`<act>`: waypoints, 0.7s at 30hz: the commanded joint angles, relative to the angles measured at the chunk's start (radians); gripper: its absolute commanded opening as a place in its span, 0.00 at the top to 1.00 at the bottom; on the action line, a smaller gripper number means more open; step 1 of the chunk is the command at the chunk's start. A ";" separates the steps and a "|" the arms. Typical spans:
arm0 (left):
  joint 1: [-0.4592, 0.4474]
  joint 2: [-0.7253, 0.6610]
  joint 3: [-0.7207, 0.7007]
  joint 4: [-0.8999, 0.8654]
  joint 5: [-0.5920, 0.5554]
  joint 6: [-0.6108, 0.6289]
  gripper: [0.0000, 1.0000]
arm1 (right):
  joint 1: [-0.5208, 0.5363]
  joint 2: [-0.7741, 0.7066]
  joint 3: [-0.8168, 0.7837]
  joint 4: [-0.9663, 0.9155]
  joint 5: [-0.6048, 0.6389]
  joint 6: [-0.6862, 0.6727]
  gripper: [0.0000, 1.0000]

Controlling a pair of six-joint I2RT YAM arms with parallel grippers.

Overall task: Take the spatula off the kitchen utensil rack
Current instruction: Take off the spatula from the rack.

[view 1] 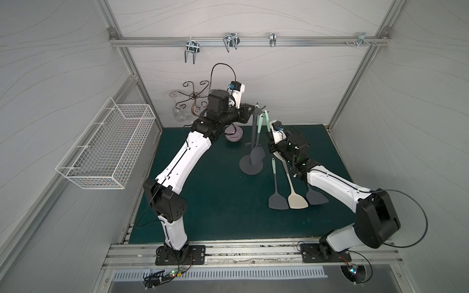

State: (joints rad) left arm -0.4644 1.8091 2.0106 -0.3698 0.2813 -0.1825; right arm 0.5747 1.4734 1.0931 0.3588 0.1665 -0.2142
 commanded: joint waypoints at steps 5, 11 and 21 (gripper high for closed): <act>0.003 0.041 0.010 -0.115 0.021 0.063 0.92 | -0.013 -0.075 0.154 -0.020 0.115 -0.050 1.00; 0.003 0.054 0.014 -0.131 0.022 0.060 0.93 | -0.119 -0.129 0.116 -0.038 -0.004 0.283 1.00; 0.003 0.057 0.020 -0.132 0.039 0.048 0.89 | -0.075 -0.118 0.161 -0.118 -0.006 0.118 1.00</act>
State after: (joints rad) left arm -0.4637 1.8256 2.0308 -0.3771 0.3134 -0.1917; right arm 0.4919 1.3827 1.2446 0.2287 0.1764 -0.0769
